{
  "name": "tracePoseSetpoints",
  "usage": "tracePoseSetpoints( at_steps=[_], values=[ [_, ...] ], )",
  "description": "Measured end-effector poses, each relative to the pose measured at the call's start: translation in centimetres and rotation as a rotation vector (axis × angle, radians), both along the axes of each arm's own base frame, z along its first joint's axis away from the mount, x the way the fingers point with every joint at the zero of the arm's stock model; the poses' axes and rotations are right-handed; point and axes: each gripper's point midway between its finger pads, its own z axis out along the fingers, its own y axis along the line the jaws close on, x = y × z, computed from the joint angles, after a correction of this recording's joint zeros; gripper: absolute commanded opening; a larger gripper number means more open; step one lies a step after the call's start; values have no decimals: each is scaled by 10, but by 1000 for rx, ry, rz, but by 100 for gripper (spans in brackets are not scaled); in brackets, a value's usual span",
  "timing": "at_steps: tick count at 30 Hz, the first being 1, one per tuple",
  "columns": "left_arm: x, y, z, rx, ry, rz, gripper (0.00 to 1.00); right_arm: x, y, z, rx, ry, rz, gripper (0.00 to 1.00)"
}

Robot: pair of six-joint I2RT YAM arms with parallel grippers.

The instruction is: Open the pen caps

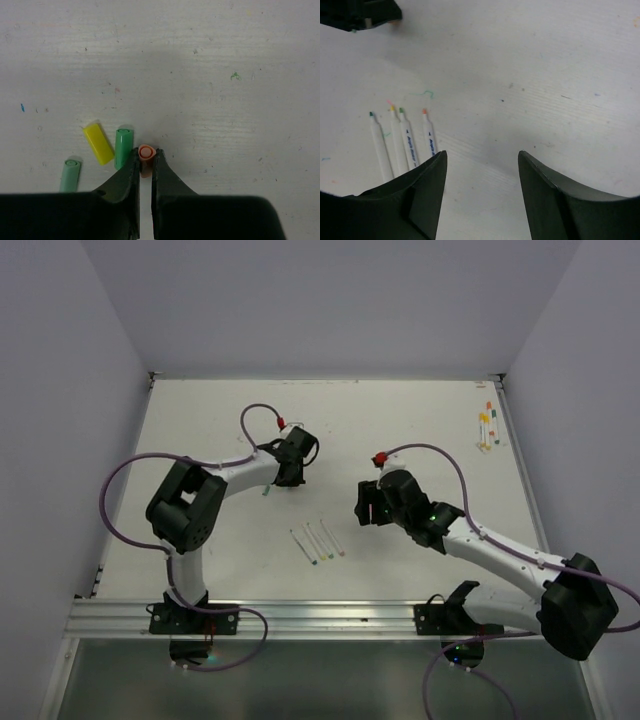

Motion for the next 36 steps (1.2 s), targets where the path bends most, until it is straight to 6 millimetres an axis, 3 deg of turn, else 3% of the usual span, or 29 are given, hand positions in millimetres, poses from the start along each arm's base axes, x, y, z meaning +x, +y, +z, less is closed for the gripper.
tracePoseSetpoints(
  at_steps=[3,6,10,11,16,21,25,29,32,34,36],
  values=[
    [-2,0,-1,15,1,-2,0,2,-21,-3,-34,21,-59,69],
    [-3,0,0,25,-4,-2,5,3,-39,-10,-61,55,-108,80],
    [-2,0,0,27,-7,-2,33,15,-70,-25,-103,119,-215,85],
    [-2,0,0,28,-9,-2,36,20,-76,-29,-111,135,-239,86],
    [-2,3,-2,36,-15,6,38,41,-100,-44,-155,208,-339,88],
    [2,4,8,31,-53,10,39,72,-117,-30,-152,187,-426,88],
    [4,3,35,-11,-123,-3,40,103,-154,-23,-158,175,-552,87],
    [15,-14,95,-146,-296,-33,42,133,-198,-25,-206,181,-675,86],
    [11,-28,137,-282,-439,-67,43,156,-227,-32,-232,190,-749,86],
    [3,-33,152,-363,-507,-76,44,164,-244,-39,-242,196,-790,85],
    [-6,-34,148,-419,-529,-78,44,172,-255,-43,-250,195,-818,85]
  ],
)
